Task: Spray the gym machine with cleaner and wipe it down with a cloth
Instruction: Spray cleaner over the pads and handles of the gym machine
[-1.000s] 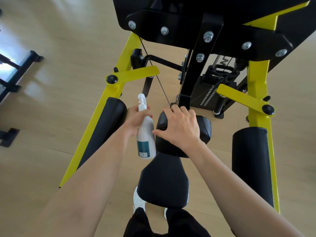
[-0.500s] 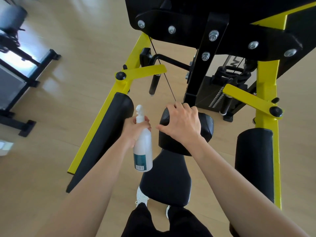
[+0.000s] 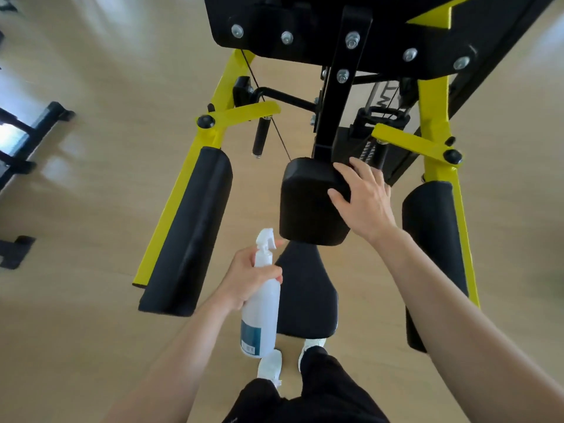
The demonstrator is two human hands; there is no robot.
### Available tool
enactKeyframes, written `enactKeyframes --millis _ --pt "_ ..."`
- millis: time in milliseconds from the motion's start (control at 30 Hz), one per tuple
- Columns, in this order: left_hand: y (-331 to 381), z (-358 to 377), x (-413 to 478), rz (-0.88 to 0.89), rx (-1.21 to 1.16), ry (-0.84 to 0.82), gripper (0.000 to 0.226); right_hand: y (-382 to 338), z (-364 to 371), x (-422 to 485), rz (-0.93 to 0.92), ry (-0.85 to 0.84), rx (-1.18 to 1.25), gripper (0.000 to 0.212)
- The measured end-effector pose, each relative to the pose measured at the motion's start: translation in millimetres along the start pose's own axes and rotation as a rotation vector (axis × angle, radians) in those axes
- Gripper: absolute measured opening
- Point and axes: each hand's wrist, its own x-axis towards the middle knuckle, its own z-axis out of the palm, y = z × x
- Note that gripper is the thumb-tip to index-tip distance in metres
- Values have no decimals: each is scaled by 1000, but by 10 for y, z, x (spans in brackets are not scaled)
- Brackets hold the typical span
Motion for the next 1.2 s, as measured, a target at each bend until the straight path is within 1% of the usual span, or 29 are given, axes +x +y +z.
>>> enactKeyframes --millis 33,133,200,267,333,367,400,467,567,633,733,800,833,900,967,1100,1167,1200 --pt "-9 21 -35 18 -2 -10 47 32 38 -134 48 -11 71 58" --pt "-2 64 -96 24 -54 0 22 22 170 -568 187 -30 337 71" --pt "5 83 -127 30 -45 -5 12 -82 235 -868 326 -60 493 66" --pt "13 118 -148 40 -47 -26 11 -218 309 -1162 401 -148 624 60" --pt "19 171 -183 39 5 -42 22 -326 398 -1421 407 -238 727 55" --pt "15 203 -207 43 25 -40 24 -364 432 -1516 407 -272 779 56" --pt "3 236 -226 55 36 -33 20 -395 459 -1585 407 -293 826 58" --pt "-24 309 -273 93 49 -8 10 -427 497 -1666 410 -296 868 63" --pt "-22 453 -386 135 119 13 12 -428 508 -1751 397 -234 876 62" --pt "-36 570 -443 165 169 -5 14 -376 476 -1831 393 -199 911 52" --pt "-83 803 -550 231 261 -16 19 -288 368 -2019 370 -154 1012 25" --pt "-109 1008 -640 241 292 -21 18 -165 300 -2184 387 -131 1054 14" --pt "-117 1129 -696 248 311 -25 20 -81 270 -2279 402 -116 1070 13" --pt "-132 1411 -808 267 353 -40 28 122 209 -2477 445 -80 1094 13" --pt "-141 1736 -900 260 373 -66 29 358 143 -2696 481 -50 1101 12" --pt "-214 2488 -1093 205 397 -130 18 907 22 -3131 557 -13 1117 15" --pt "-243 2864 -1210 180 399 -123 9 1214 -48 -3298 573 -10 1126 18" --pt "-250 3044 -1262 167 398 -113 8 1372 -92 -3369 577 1 1125 21"
